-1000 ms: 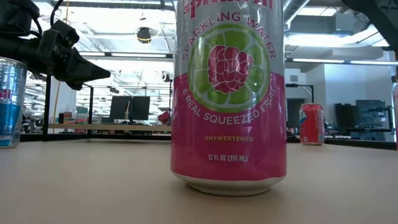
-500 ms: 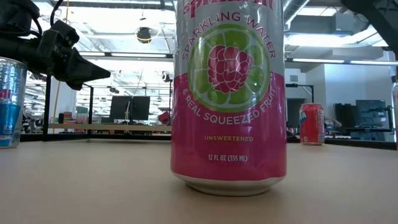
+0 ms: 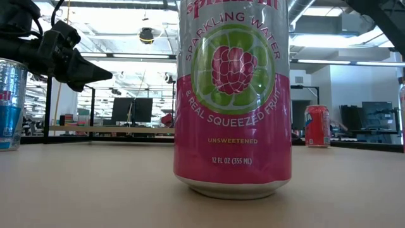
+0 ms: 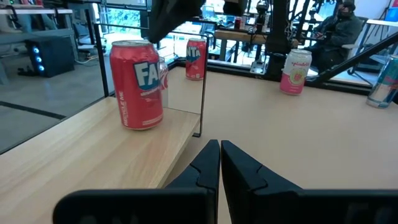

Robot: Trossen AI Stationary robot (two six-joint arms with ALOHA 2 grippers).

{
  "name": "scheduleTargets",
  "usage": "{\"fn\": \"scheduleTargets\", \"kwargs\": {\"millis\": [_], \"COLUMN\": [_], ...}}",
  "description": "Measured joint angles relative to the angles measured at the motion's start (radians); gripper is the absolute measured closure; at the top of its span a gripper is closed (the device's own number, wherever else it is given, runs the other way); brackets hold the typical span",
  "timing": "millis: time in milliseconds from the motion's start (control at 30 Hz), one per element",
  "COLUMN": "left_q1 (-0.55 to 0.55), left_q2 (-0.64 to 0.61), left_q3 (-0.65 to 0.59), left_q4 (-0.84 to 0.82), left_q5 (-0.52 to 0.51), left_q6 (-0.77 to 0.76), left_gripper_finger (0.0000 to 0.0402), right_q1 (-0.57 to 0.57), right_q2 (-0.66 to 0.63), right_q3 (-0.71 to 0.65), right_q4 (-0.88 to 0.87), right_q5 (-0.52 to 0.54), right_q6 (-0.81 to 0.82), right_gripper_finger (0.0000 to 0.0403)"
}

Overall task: Place canned beverage on shelf
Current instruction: Put the bottom red soda can on the shelf

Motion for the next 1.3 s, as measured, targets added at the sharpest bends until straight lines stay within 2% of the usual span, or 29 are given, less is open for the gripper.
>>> {"fn": "scheduleTargets", "kwargs": {"millis": [267, 433, 533, 800, 1300], "left_q1": [0.000, 0.000, 0.000, 0.000, 0.000], "left_q2": [0.000, 0.000, 0.000, 0.000, 0.000], "left_q3": [0.000, 0.000, 0.000, 0.000, 0.000], "left_q4": [0.000, 0.000, 0.000, 0.000, 0.000], "left_q5": [0.000, 0.000, 0.000, 0.000, 0.000], "left_q6": [0.000, 0.001, 0.002, 0.002, 0.003], "left_gripper_finger": [0.0402, 0.0402, 0.0402, 0.0402, 0.0402], "right_q1": [-0.001, 0.013, 0.018, 0.012, -0.008], "right_q2": [-0.001, -0.001, -0.001, -0.001, -0.001], "right_q3": [0.001, 0.001, 0.001, 0.001, 0.001], "right_q4": [0.016, 0.043, 0.032, -0.014, -0.045], "right_q5": [-0.006, -0.094, -0.109, -0.050, -0.060], "right_q6": [-0.007, -0.057, -0.060, -0.051, -0.049], "right_gripper_finger": [0.0385, 0.0385, 0.0385, 0.0384, 0.0384]}}
